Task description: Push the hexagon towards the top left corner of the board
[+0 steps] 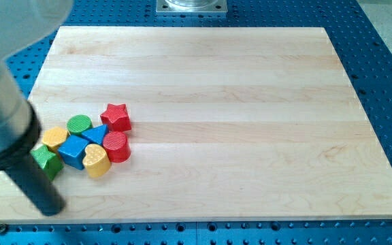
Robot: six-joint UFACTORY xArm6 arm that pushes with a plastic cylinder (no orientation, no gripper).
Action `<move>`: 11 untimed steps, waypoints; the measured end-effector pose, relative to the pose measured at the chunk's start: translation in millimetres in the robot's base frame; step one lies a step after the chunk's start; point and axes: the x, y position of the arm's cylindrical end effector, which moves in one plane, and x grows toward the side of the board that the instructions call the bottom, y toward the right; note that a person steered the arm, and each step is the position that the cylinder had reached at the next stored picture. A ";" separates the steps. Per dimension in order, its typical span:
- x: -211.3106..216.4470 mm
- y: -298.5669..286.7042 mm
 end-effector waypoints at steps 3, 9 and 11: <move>-17.8 -56.3; -18.0 -49.7; -18.0 -21.2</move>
